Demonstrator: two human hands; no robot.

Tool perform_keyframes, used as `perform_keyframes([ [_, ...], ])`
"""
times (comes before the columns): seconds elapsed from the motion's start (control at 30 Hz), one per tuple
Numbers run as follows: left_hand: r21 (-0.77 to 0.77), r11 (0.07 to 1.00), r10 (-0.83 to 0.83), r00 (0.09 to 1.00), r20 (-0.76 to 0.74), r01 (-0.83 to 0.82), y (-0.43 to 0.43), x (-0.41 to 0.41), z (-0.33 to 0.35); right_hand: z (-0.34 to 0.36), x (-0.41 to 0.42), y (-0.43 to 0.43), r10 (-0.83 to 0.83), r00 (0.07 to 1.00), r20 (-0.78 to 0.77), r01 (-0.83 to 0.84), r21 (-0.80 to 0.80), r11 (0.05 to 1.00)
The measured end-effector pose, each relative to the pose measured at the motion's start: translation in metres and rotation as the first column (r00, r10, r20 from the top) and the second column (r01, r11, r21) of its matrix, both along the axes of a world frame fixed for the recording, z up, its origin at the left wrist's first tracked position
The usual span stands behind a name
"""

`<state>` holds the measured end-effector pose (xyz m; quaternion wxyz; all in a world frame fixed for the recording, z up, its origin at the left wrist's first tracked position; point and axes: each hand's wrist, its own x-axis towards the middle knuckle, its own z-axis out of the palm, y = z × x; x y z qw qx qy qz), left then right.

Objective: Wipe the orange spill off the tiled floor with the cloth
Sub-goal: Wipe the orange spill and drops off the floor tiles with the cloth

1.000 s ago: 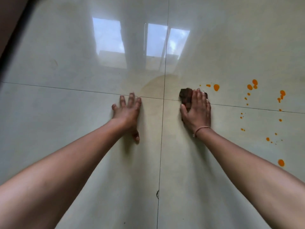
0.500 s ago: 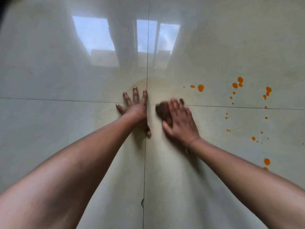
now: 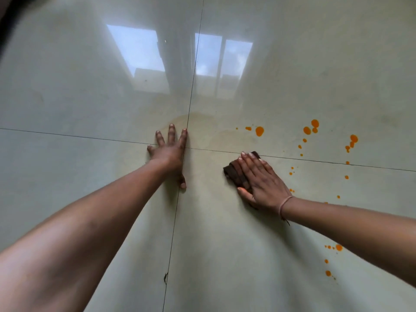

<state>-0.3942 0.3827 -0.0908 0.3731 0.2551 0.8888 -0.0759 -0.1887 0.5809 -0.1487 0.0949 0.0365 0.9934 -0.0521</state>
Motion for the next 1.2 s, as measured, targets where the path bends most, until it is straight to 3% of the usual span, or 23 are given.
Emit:
perform_keyframes([
  [0.03, -0.004, 0.999, -0.043, 0.998, -0.043, 0.043, 0.001, 0.004, 0.003, 0.000, 0.001, 0.000, -0.013, 1.000, -0.015, 0.013, -0.019, 1.000],
  [0.1, 0.013, 0.981, -0.191, 0.975, -0.114, 0.194, 0.007, 0.017, 0.006, 0.000, -0.009, -0.010, -0.221, 0.975, -0.022, 0.218, -0.089, 0.972],
  [0.17, 0.020, 0.951, -0.307, 0.948, -0.080, 0.310, 0.014, 0.024, 0.005, -0.003, -0.029, -0.030, -0.435, 0.899, -0.043, 0.424, -0.157, 0.892],
  [0.2, 0.002, 0.946, -0.324, 0.945, -0.037, 0.324, 0.019, 0.027, 0.006, -0.004, -0.032, -0.035, -0.453, 0.890, -0.057, 0.437, -0.179, 0.881],
  [0.33, -0.110, 0.962, -0.247, 0.967, 0.056, 0.252, 0.037, 0.035, 0.015, -0.005, 0.020, -0.020, -0.168, 0.982, -0.091, 0.150, -0.181, 0.972],
  [0.4, -0.146, 0.964, -0.214, 0.974, 0.075, 0.223, 0.045, 0.040, 0.018, -0.005, 0.019, -0.001, -0.234, 0.967, -0.097, 0.219, -0.151, 0.964],
  [0.53, -0.110, 0.982, -0.150, 0.988, 0.019, 0.152, 0.058, 0.047, 0.018, 0.001, -0.044, 0.008, -0.543, 0.839, -0.028, 0.531, -0.172, 0.830],
  [0.6, -0.054, 0.993, -0.107, 0.994, 0.007, 0.108, 0.064, 0.046, 0.014, -0.001, -0.040, -0.003, -0.480, 0.874, -0.072, 0.460, -0.192, 0.867],
  [0.67, -0.027, 0.999, -0.034, 0.998, 0.058, 0.036, 0.067, 0.042, 0.009, -0.003, 0.002, -0.014, -0.294, 0.954, -0.061, 0.282, -0.153, 0.947],
  [0.73, -0.015, 1.000, -0.003, 0.996, 0.085, 0.005, 0.065, 0.041, 0.003, -0.001, 0.032, 0.002, -0.247, 0.966, -0.074, 0.235, -0.144, 0.961],
  [0.9, 0.002, 1.000, -0.006, 0.997, 0.081, 0.006, 0.065, 0.040, -0.007, -0.001, -0.069, 0.046, -0.637, 0.767, -0.077, 0.623, -0.147, 0.768],
  [0.93, 0.005, 1.000, 0.002, 0.997, 0.079, -0.003, 0.066, 0.040, -0.007, -0.002, -0.090, 0.038, -0.627, 0.775, -0.085, 0.612, -0.152, 0.777],
  [1.0, 0.021, 1.000, 0.022, 0.996, 0.087, -0.024, 0.066, 0.039, -0.009, -0.005, -0.098, 0.015, -0.459, 0.886, -0.069, 0.448, -0.131, 0.884],
  [1.1, 0.044, 0.999, 0.012, 0.996, 0.083, -0.015, 0.060, 0.040, -0.007, -0.005, -0.039, 0.014, -0.165, 0.986, -0.037, 0.159, -0.125, 0.979],
  [1.17, 0.042, 0.999, -0.004, 0.998, 0.060, 0.001, 0.059, 0.040, -0.009, -0.004, -0.030, 0.043, -0.214, 0.975, -0.053, 0.207, -0.114, 0.972],
  [1.2, 0.034, 0.999, -0.007, 0.999, 0.047, 0.006, 0.060, 0.042, -0.010, -0.002, -0.043, 0.053, -0.332, 0.942, -0.044, 0.325, -0.113, 0.939],
])
